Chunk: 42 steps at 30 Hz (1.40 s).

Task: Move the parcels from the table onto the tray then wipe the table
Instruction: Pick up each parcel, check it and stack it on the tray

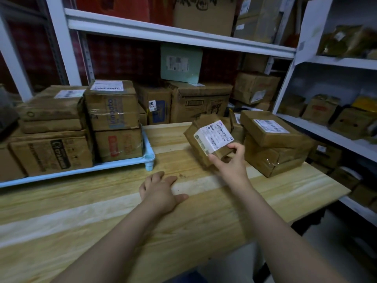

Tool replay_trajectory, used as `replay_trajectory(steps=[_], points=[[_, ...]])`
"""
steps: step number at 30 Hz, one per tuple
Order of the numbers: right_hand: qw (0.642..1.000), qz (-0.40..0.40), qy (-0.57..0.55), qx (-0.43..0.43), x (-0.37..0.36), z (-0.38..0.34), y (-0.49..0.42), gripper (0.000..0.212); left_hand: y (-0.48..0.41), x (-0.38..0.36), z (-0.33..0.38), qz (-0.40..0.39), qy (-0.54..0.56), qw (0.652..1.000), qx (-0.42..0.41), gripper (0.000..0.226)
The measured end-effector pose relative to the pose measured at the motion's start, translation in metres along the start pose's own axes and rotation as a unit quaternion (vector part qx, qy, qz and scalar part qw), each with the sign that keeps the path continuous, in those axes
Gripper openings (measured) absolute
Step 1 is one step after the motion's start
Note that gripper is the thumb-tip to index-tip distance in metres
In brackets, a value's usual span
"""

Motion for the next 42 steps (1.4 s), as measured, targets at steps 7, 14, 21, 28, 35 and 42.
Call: replay_trajectory(steps=[7,14,21,28,35,42], points=[[0.959,-0.084,-0.26,-0.076,-0.017,-0.006,0.034,0.095,0.003,0.045,-0.023,0.075,0.485,0.871,0.038,0.032],[0.906,-0.159,-0.375,-0.117,-0.04,-0.012,0.048,0.109,0.02,0.067,-0.034,0.085,0.626,0.775,0.016,0.041],[0.867,-0.154,-0.456,-0.128,-0.058,-0.019,0.06,0.102,0.035,0.083,-0.044,0.118,0.641,0.758,0.003,0.03],[0.866,-0.085,-0.47,-0.146,-0.063,-0.033,0.061,0.065,0.04,0.082,-0.056,0.137,0.672,0.728,0.0,0.025],[0.899,-0.077,-0.409,-0.134,-0.067,-0.039,0.066,0.055,0.042,0.081,-0.071,0.16,0.662,0.732,0.008,0.014],[0.923,-0.076,-0.362,-0.101,-0.069,-0.042,0.068,0.055,0.043,0.082,-0.07,0.19,0.644,0.741,0.004,0.014]])
Point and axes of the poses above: each hand's wrist, its own y-axis away from the middle knuckle, its own x-axis out of the back of the hand, z = x × y, the point moved 5 cm from there along -y, towards the middle knuckle, and after that the axes turned 6 degrees about x, right-handed, at the moved point
